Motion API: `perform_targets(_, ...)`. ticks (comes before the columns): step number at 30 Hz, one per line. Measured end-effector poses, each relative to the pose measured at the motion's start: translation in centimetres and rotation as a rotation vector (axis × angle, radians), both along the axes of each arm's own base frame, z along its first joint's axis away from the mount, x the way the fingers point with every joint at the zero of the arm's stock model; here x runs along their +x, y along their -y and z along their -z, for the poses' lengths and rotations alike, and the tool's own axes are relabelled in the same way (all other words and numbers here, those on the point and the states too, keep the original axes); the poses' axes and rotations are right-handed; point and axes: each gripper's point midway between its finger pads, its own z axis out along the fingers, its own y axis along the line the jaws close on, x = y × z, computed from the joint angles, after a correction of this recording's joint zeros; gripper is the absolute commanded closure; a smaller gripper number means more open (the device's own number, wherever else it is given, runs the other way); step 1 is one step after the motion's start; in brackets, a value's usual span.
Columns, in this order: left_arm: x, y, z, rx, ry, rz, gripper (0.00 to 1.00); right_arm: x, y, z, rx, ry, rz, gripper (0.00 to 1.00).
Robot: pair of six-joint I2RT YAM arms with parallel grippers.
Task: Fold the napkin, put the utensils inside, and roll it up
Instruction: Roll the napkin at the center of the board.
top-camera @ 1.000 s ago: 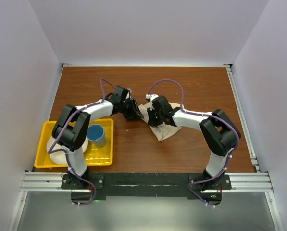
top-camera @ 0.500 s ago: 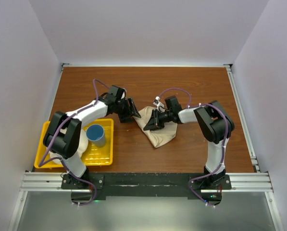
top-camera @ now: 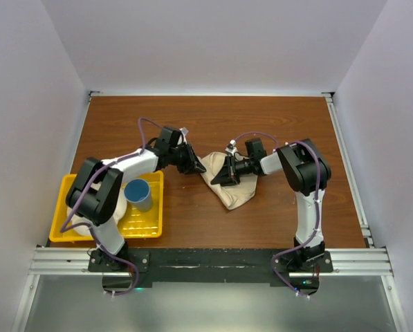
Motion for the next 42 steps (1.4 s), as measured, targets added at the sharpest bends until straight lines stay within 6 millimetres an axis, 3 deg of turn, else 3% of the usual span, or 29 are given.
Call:
perform_targets(12, 3.0, 2.0, 1.5, -0.084, 0.071, -0.015, 0.94, 1.1, 0.9, 0.1, -0.012, 0.004, -0.019, 1.00)
perform_targets(18, 3.7, 2.4, 4.2, -0.088, 0.057, -0.016, 0.95, 1.0, 1.1, 0.2, -0.019, 0.008, -0.027, 1.00)
perform_targets(21, 4.1, 2.9, 4.3, -0.108, 0.072, -0.008, 0.96, 1.0, 1.1, 0.3, -0.026, 0.008, -0.029, 1.00)
perform_targets(32, 4.6, 3.6, 5.4, -0.125, 0.095, 0.014, 0.98, 1.3, 1.8, 0.0, -0.152, -0.014, -0.054, 0.57)
perform_targets(42, 4.5, 3.6, 5.6, -0.116, 0.108, 0.034, 0.99, 1.2, 4.6, -1.9, -0.406, 0.114, -0.078, 0.44)
